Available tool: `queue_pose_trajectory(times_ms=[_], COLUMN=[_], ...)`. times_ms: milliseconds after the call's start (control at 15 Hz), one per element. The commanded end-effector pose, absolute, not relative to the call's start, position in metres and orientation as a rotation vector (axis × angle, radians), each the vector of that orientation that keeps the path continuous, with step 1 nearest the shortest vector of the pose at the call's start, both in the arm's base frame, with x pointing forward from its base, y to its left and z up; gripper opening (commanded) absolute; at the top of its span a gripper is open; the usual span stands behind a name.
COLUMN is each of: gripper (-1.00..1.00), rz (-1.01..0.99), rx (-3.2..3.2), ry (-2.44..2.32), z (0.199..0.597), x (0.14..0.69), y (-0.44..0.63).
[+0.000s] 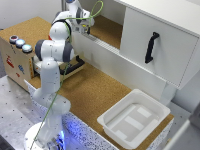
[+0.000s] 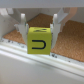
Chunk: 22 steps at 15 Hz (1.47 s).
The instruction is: Put the yellow object in the drawer
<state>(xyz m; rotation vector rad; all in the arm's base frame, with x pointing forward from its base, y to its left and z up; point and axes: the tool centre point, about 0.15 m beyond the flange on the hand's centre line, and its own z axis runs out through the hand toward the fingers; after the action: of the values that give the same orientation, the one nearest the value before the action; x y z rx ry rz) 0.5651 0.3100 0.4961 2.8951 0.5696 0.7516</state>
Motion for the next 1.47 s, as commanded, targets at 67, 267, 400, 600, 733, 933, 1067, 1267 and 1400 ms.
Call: queue_pose_trajectory(times_ms=[67, 267, 400, 600, 733, 933, 1067, 1267, 1400], gripper=[-1.00, -1.00, -1.00, -1.00, -1.00, -1.00, -1.00, -1.00, -1.00], rz=[0.730, 0.568, 0.402, 0.278, 0.232, 0.169, 0.133, 0.119, 0.122], rx=[2.875, 2.885, 2.811, 2.752, 2.655, 2.424, 2.362, 2.264, 2.181], ry=[0.756, 0.984, 1.207, 1.539, 1.771, 2.154, 2.306, 2.395, 2.412], z=[0.485, 0.471, 0.454, 0.435, 0.427, 0.407, 0.390, 0.367, 0.361], x=[0.447, 0.421, 0.401, 0.366, 0.346, 0.310, 0.290, 0.262, 0.245], y=[0.294, 0.290, 0.290, 0.268, 0.261, 0.263, 0.265, 0.267, 0.270])
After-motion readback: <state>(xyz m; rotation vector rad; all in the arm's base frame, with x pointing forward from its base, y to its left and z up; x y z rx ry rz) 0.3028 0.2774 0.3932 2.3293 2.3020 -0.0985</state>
